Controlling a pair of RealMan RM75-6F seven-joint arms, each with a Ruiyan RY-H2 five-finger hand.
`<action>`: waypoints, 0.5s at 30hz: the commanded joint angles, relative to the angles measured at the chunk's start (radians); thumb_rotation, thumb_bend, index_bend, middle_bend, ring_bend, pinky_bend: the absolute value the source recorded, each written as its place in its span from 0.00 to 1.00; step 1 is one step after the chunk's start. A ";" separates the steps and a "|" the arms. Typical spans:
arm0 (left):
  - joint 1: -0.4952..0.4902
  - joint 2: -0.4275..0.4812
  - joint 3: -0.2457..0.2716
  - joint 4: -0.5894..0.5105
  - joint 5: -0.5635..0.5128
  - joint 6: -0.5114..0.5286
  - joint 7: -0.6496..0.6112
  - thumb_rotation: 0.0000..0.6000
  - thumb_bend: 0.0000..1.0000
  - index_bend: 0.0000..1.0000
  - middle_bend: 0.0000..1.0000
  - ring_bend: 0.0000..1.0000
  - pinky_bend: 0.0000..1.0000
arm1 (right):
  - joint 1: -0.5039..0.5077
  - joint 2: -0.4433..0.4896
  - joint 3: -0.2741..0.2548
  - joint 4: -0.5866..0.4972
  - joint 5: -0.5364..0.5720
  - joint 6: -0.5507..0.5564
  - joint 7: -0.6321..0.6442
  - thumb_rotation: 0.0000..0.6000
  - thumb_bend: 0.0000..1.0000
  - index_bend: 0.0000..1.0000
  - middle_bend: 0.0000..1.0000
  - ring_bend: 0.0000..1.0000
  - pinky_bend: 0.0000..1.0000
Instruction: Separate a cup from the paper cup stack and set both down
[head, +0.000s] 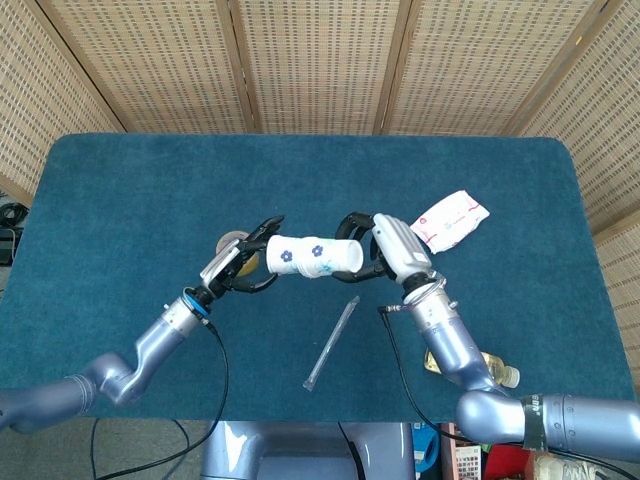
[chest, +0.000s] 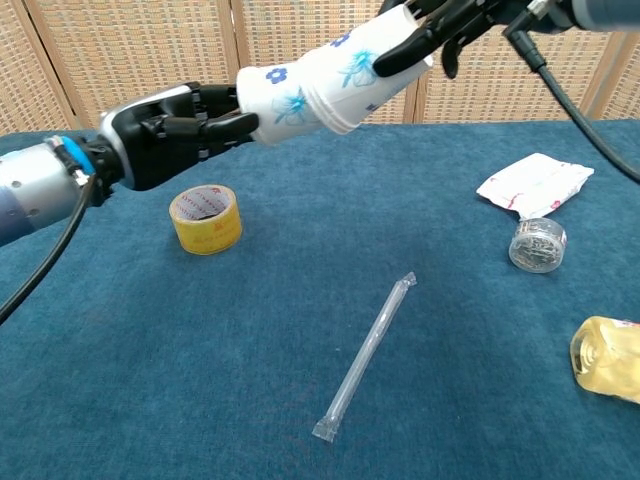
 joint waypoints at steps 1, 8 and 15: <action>0.030 0.029 0.017 -0.007 -0.004 0.018 0.017 1.00 0.41 0.76 0.04 0.00 0.00 | -0.012 0.020 0.002 0.007 0.001 0.001 0.003 1.00 0.20 0.72 0.60 0.48 0.68; 0.076 0.083 0.032 -0.028 -0.035 0.018 0.064 1.00 0.41 0.76 0.05 0.00 0.00 | -0.044 0.059 -0.004 0.012 -0.002 0.001 0.017 1.00 0.20 0.72 0.60 0.48 0.68; 0.100 0.181 0.030 -0.129 -0.098 -0.029 0.284 1.00 0.41 0.76 0.08 0.00 0.00 | -0.072 0.081 -0.085 0.053 -0.021 0.036 -0.078 1.00 0.20 0.72 0.60 0.48 0.68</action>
